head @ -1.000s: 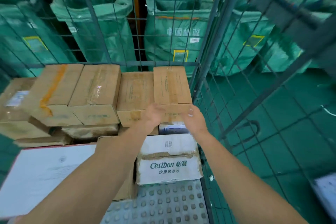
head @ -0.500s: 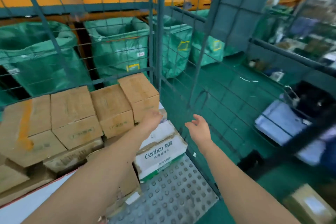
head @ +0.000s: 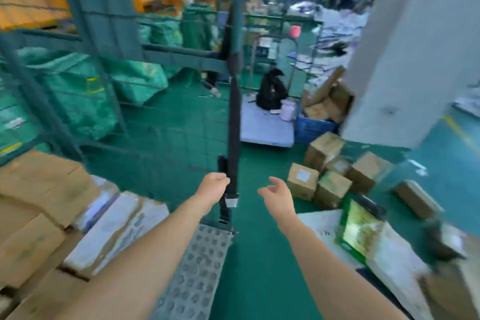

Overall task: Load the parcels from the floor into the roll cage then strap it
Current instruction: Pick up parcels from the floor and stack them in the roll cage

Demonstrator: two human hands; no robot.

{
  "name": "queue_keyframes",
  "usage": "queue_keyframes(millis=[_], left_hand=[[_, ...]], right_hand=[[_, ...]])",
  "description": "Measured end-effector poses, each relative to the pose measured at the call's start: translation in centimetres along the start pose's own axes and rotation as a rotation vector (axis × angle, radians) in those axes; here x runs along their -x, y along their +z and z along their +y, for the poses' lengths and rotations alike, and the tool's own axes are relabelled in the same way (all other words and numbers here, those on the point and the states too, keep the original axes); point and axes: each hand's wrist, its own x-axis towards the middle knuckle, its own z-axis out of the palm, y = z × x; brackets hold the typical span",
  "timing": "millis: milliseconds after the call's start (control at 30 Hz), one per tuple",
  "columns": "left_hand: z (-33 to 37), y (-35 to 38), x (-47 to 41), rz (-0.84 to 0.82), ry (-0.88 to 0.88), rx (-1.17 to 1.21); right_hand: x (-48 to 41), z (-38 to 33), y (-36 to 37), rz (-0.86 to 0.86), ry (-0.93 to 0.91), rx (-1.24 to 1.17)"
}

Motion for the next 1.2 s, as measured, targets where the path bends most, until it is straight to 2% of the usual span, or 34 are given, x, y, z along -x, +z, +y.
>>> queue_keyframes(millis=[300, 533, 900, 1200], left_hand=[[4.8, 22.4, 3.6, -0.322, 0.04, -0.127], [8.2, 34.4, 6.3, -0.414, 0.086, -0.16], [12.7, 39.7, -0.4, -0.358, 0.085, -0.238], [19.9, 40.7, -18.0, -0.363, 0.088, -0.286]], right_hand=[[1.5, 8.3, -20.7, 0.303, 0.147, -0.061], [0.1, 11.2, -32.6, 0.355, 0.189, -0.052], [-9.0, 11.0, -37.8, 0.319, 0.243, -0.142], [-26.2, 5.9, -36.7, 0.332, 0.241, -0.166]])
